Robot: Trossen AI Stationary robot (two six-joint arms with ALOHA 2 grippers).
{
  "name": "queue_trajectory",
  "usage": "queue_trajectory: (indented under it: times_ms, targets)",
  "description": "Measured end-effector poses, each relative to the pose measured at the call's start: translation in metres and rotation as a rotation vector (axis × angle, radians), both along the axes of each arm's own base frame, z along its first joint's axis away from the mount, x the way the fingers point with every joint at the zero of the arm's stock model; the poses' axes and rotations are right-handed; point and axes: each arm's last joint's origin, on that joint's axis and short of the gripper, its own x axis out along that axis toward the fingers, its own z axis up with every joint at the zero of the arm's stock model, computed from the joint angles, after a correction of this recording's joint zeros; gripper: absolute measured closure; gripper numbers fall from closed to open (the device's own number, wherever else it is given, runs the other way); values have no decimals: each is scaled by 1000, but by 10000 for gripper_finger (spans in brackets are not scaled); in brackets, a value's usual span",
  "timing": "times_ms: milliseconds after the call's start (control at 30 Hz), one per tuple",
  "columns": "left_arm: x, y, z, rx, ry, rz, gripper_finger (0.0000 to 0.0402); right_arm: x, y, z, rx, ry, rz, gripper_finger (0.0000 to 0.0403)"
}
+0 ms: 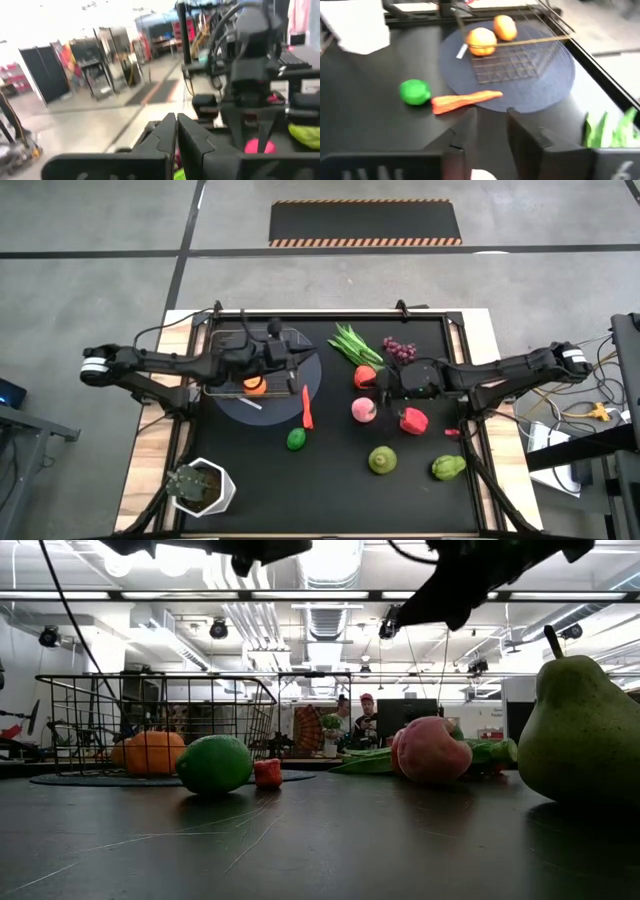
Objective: Build produce basket
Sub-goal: Put the green leaf lettuce into the wire basket
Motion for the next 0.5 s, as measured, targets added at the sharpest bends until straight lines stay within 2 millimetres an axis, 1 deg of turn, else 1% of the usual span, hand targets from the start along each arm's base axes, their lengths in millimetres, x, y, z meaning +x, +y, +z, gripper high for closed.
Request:
queue_trajectory:
  times_ms: [167,267,367,500]
  targets:
    - [-11,0,0,11,-43,6,402,6,-17,6,48,32,-102,230]
    - [-16,-1,0,11,-48,9,402,16,-32,11,107,89,-200,193]
    - [-21,-1,-3,10,-42,9,402,30,-53,14,159,191,-312,171]
    - [-28,-1,-19,7,-9,9,402,46,-85,11,180,405,-421,158]
